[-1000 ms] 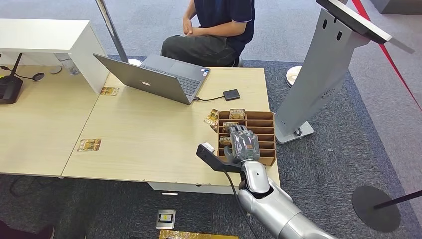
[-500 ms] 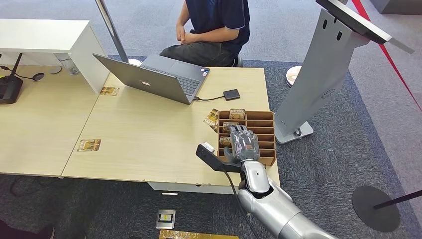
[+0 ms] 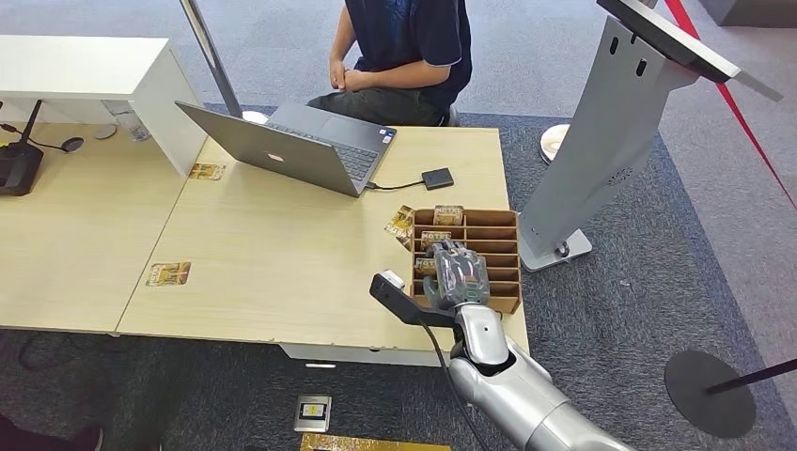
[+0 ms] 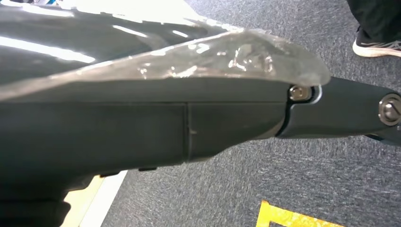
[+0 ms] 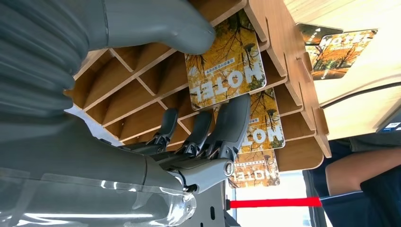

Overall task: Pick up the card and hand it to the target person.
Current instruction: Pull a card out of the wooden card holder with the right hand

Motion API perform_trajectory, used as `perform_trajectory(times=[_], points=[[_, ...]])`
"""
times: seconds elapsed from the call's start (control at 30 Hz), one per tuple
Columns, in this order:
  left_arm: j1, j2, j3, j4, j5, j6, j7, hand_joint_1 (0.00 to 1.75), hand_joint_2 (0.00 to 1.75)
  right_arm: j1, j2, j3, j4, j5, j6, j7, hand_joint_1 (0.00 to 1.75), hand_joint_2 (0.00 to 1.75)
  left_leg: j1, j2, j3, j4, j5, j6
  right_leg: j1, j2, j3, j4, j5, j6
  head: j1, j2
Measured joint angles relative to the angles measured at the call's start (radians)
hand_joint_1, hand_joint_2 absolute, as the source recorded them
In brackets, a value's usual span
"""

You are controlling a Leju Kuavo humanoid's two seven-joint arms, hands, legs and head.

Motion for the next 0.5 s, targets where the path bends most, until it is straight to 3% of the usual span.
perform_trajectory(times=[0.27,0.5], points=[[0.000,0.000,0.000,0.000,-0.002,0.000,0.000,0.00,0.00,0.001,0.000,0.000,0.000,-0.003,0.001,0.001,0.66,1.75,0.000,0.000,0.000,0.000,0.000,0.000,0.000,0.000,0.000,0.000,0.000,0.000,0.000,0.000],[0.000,0.001,0.000,0.000,-0.002,0.000,0.000,0.00,0.00,0.001,0.000,0.000,-0.001,-0.003,0.000,0.002,0.74,1.75,0.000,0.000,0.000,0.000,0.000,0.000,0.000,0.000,0.000,0.000,0.000,0.000,0.000,0.000]])
